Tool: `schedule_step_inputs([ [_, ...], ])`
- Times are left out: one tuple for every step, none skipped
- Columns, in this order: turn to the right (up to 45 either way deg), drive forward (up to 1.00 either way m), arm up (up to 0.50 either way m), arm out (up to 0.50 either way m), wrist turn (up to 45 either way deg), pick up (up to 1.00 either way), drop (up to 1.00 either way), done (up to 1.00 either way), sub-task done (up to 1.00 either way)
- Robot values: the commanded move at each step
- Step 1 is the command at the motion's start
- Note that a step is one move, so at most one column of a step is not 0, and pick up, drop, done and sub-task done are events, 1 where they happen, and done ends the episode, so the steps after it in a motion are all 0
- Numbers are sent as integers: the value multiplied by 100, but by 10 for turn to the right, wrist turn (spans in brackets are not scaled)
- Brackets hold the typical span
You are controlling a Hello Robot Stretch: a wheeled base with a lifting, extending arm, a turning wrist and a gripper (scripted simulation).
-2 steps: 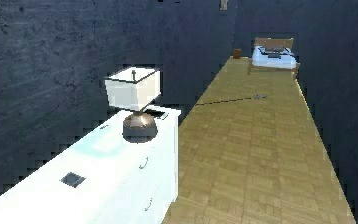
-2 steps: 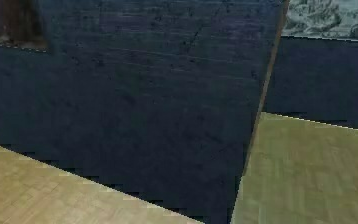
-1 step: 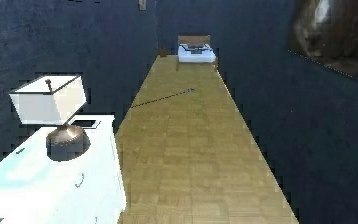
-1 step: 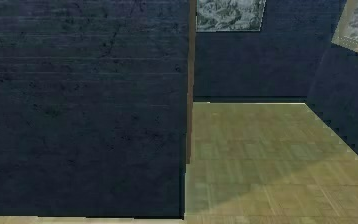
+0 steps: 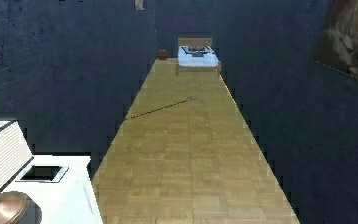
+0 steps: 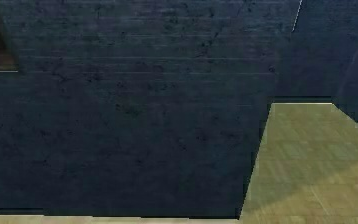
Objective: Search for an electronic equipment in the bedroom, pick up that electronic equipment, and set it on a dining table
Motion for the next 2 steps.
schedule_step_inputs([
  [-450,0,0,0,0,0,0,0,0],
  [-450,0,0,0,0,0,0,0,0],
])
